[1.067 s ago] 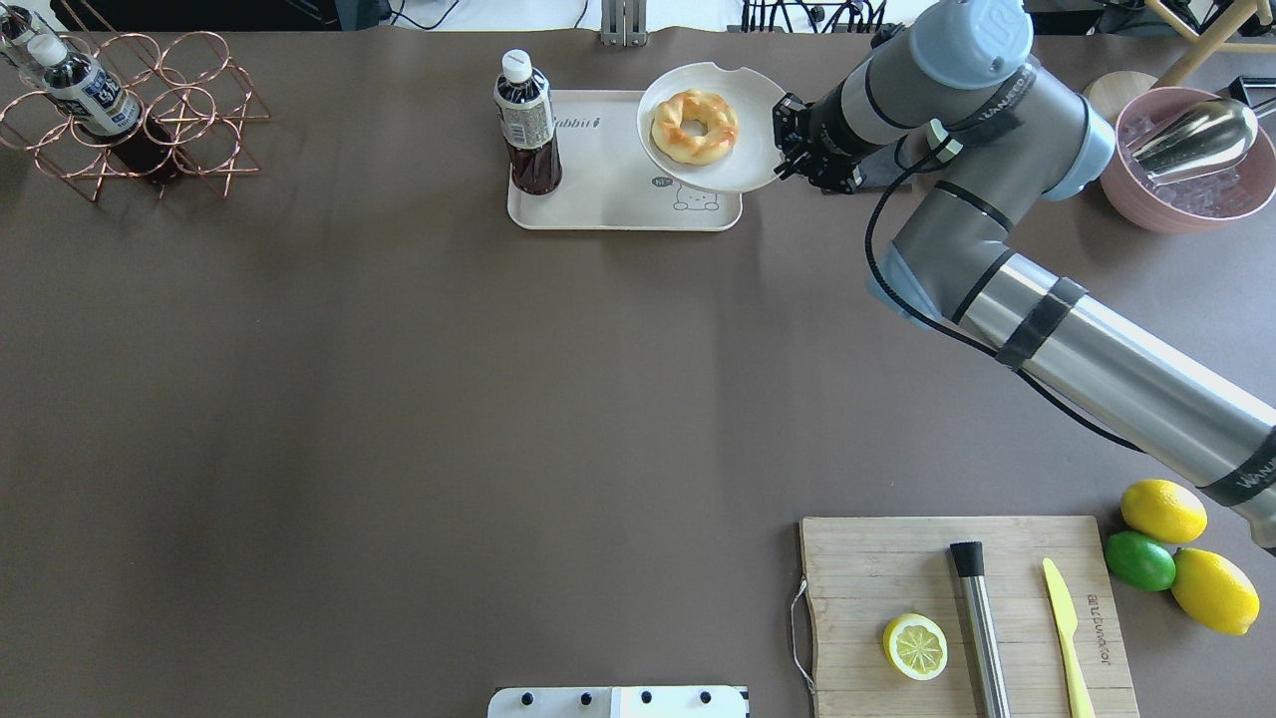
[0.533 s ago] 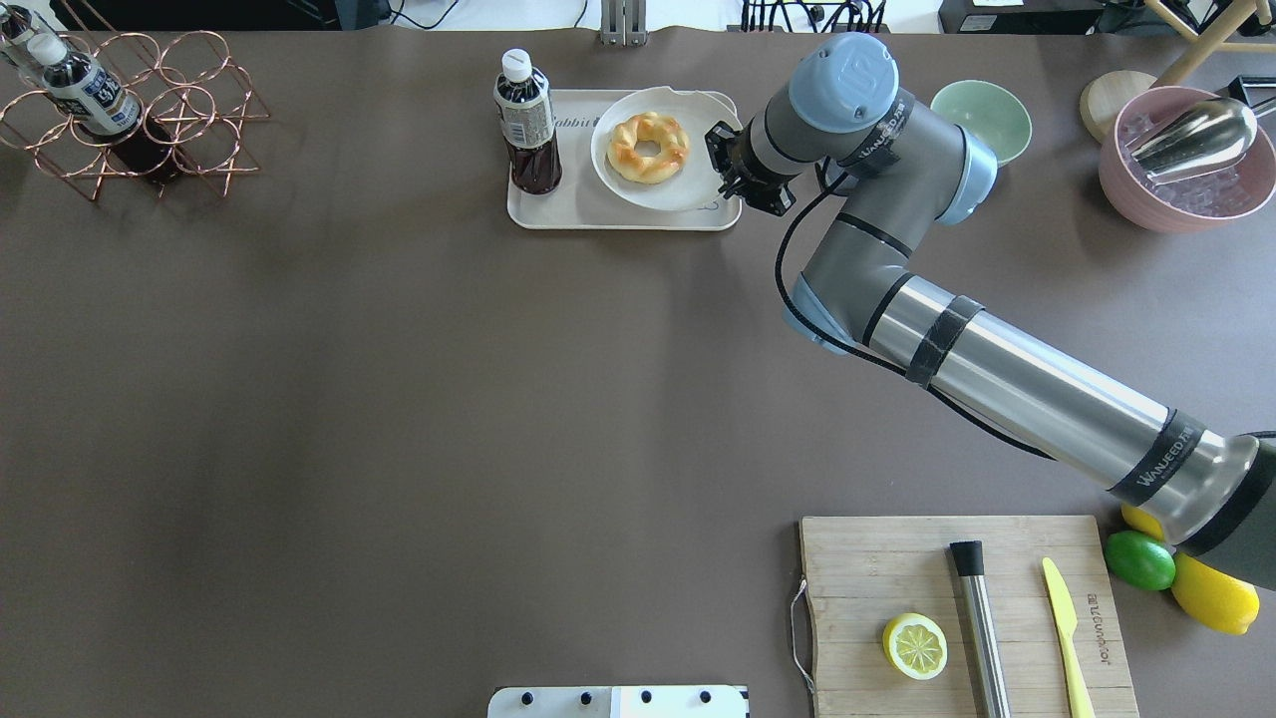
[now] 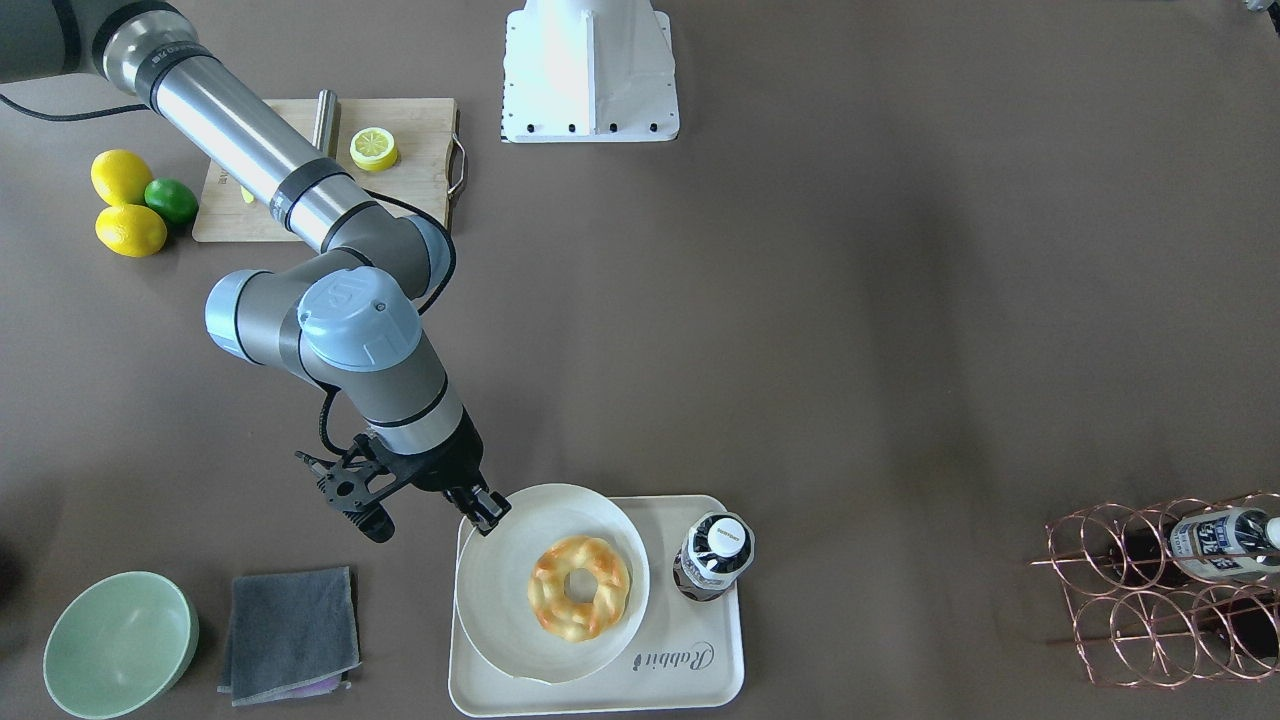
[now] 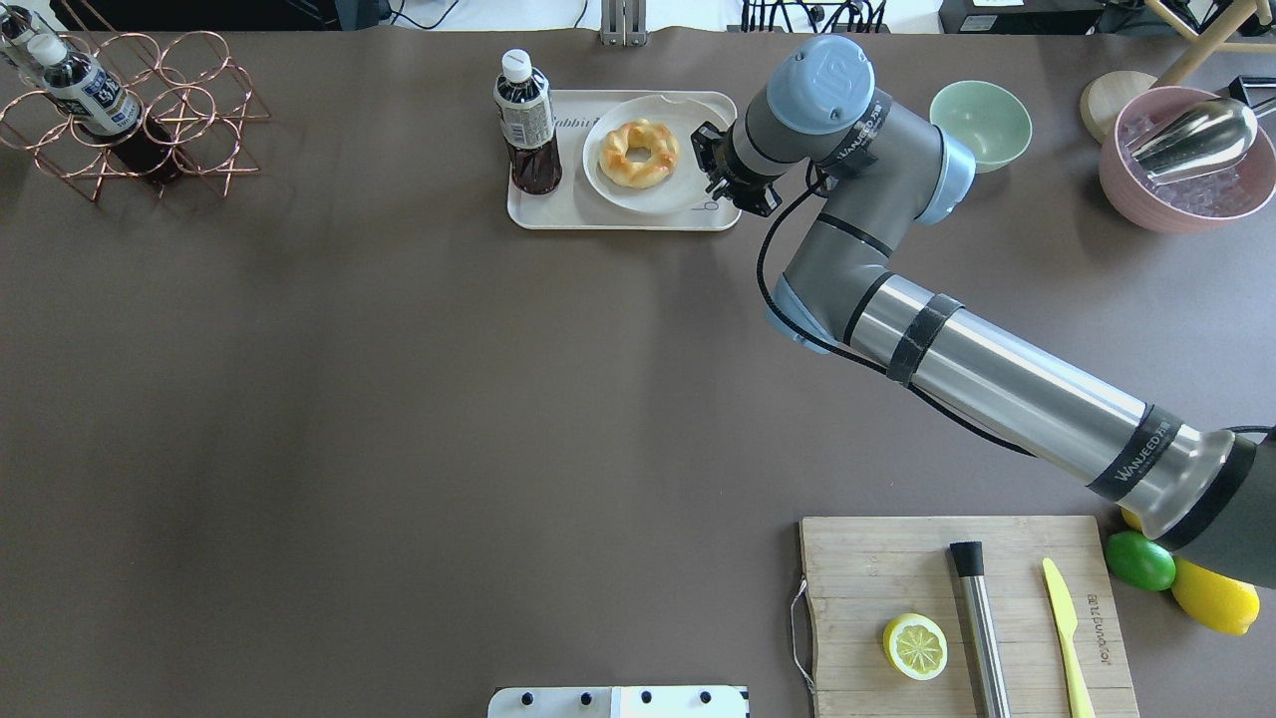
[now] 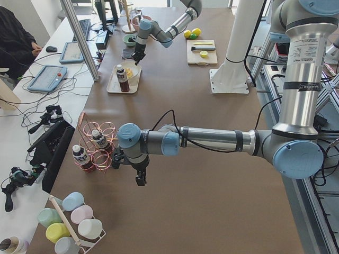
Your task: Place donut on tray
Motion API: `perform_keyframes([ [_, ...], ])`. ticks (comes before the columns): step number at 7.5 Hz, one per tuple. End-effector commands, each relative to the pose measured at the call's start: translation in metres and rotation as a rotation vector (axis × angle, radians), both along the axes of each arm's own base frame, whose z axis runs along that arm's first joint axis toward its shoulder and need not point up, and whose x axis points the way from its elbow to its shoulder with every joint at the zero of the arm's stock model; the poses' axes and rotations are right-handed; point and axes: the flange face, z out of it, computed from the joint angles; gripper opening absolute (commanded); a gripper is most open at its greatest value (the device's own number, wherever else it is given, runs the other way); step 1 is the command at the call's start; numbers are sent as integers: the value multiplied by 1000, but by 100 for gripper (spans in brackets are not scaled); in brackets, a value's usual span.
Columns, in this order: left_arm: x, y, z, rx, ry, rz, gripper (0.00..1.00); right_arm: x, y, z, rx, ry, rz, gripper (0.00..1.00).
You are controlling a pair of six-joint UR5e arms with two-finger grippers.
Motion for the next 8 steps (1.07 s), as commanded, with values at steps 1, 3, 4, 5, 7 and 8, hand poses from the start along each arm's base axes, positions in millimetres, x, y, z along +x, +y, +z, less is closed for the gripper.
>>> perform_keyframes([
  [1, 0, 0, 1, -2, 0, 0, 98, -7, -8, -12, -20, -4, 36, 71],
  [3, 0, 0, 2, -3, 0, 0, 98, -6, -9, -14, -14, -6, 34, 100],
  [4, 0, -1, 1, -2, 0, 0, 98, -2, -10, -19, -8, -12, 33, 100],
  [5, 0, -3, -1, 0, -2, 0, 98, 2, -10, -26, 11, -21, 25, 100],
  [7, 0, -3, -2, 1, 0, 0, 98, 33, -7, -43, 51, -62, -23, 100],
  [8, 0, -3, -2, 1, 0, 0, 98, 70, -6, -46, 33, -96, -46, 100],
])
